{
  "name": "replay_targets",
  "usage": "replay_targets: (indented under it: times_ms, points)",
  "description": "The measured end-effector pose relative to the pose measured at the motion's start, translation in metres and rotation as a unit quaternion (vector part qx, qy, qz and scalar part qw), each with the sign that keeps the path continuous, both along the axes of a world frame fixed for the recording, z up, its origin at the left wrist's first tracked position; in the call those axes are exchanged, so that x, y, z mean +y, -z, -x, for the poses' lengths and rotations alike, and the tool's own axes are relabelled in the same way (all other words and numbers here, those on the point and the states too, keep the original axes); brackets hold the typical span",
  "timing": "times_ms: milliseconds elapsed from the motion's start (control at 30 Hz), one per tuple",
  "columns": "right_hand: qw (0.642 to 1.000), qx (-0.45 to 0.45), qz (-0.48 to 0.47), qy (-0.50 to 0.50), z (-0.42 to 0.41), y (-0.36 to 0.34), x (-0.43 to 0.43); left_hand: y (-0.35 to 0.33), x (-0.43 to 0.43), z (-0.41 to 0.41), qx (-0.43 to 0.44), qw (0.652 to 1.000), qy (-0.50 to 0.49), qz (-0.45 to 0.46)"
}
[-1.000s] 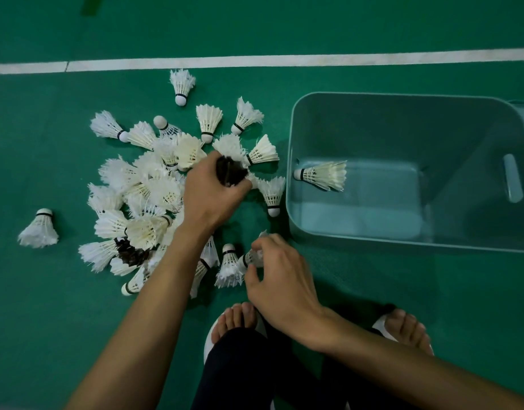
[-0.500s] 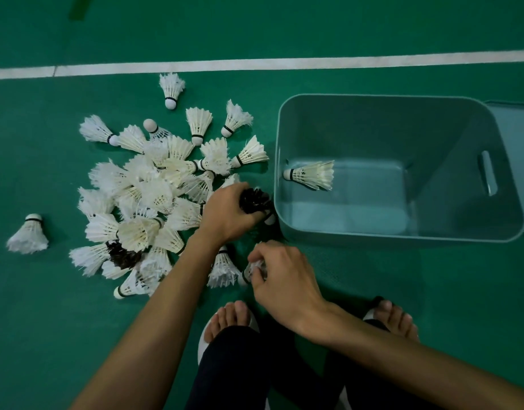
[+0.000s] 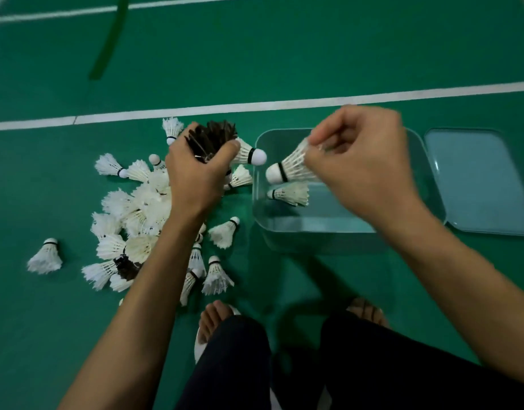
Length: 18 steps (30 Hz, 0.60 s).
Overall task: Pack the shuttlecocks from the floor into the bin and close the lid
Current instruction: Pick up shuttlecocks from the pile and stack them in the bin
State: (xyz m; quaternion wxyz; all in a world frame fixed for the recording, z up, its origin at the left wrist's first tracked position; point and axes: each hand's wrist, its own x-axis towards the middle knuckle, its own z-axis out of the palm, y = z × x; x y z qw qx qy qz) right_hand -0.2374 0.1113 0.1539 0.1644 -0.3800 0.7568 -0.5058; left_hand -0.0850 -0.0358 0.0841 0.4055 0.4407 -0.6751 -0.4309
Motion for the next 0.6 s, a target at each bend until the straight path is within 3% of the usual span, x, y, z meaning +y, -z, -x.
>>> replay_targets:
  times_ms: [200, 300, 467, 600]
  points:
    - [0.961, -0.024, -0.224, 0.161, 0.105, 0.075, -0.021, 0.007, 0.023, 0.077, -0.04, 0.998, 0.045, 0.035]
    - [0.932, -0.101, -0.294, 0.185, 0.125, 0.125, -0.041, 0.026, 0.029, 0.104, -0.137, 0.984, 0.11, -0.011]
    - [0.916, -0.16, -0.332, 0.157, 0.125, 0.171, -0.071, 0.059, 0.022, 0.126, -0.368, 0.9, 0.169, -0.164]
    - [0.91, -0.18, -0.338, 0.16, 0.126, 0.183, -0.085, 0.068, 0.024, 0.123, -0.463, 0.831, 0.241, -0.192]
